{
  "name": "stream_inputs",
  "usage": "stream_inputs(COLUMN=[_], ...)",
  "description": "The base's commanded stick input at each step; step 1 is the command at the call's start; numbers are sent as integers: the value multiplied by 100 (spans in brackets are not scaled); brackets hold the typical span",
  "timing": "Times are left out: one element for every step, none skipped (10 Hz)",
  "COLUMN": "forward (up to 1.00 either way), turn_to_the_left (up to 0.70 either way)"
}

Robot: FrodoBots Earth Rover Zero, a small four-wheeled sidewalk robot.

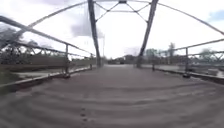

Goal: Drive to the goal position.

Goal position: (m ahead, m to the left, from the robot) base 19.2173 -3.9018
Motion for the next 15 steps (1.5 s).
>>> stream_inputs(forward=[100, 100, 100, 100, 100, 100, 100, 100, 100, 100, 100, 100, 100, 100, 100], turn_to_the_left=[0, 0, 0, 0, 0, 0, 0, 0, 0, 0, 0, 0, 0, -1, -3])
